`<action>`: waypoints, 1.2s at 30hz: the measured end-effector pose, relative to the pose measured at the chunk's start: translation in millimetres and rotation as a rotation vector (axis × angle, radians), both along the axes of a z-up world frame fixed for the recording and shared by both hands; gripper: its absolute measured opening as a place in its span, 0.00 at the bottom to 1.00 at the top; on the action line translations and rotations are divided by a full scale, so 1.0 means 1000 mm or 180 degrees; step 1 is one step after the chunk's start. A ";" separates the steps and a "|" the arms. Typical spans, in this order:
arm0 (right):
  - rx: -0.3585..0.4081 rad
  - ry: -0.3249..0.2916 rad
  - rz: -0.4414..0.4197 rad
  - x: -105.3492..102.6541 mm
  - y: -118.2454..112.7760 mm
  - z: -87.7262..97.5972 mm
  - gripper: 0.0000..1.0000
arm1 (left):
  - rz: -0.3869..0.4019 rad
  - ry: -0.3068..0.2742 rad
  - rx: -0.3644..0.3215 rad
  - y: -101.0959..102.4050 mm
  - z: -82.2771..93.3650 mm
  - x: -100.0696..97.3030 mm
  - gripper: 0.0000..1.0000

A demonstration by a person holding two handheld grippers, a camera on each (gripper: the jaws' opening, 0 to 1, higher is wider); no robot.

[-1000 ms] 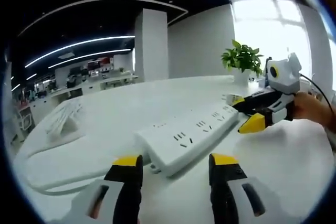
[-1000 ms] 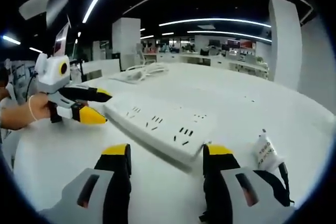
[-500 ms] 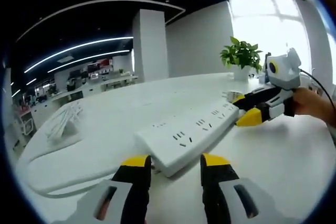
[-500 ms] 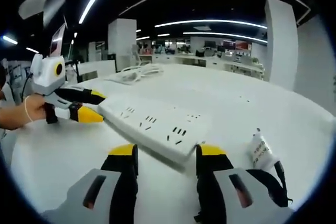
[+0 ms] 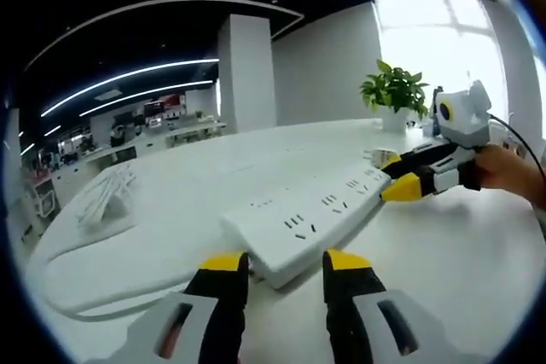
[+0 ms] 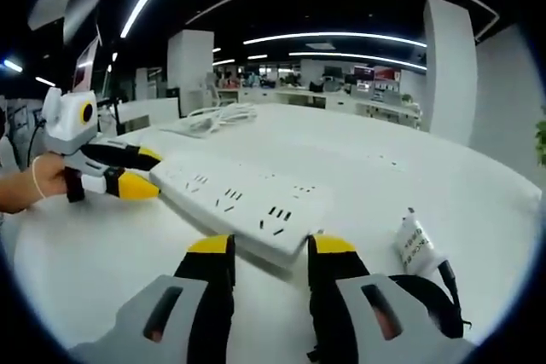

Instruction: Straighten the power strip on the desk, plug the charger into it

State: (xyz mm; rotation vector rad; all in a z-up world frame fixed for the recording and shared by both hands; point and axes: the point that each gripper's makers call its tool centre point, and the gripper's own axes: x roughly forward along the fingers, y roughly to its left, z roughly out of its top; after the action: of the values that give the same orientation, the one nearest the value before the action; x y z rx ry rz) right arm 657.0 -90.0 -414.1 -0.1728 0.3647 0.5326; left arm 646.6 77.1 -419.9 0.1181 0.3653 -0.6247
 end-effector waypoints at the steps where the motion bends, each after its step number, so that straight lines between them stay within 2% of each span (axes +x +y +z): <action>1: -0.0005 -0.0002 -0.0003 0.000 0.000 0.000 0.33 | 0.0004 0.0003 -0.0008 0.000 0.000 0.000 0.35; 12: -0.0114 -0.0024 -0.0042 -0.001 0.001 -0.001 0.33 | 0.0033 0.0030 -0.0073 0.001 0.000 0.001 0.33; 36: 0.0004 0.0061 -0.0185 -0.001 0.010 -0.001 0.32 | -0.0044 -0.0007 -0.0011 0.010 0.000 0.008 0.33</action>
State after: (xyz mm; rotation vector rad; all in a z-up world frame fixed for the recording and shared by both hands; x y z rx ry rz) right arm 655.6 -80.4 -415.1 -0.1556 0.3868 0.4774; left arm 654.2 87.5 -420.3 0.1180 0.3615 -0.6388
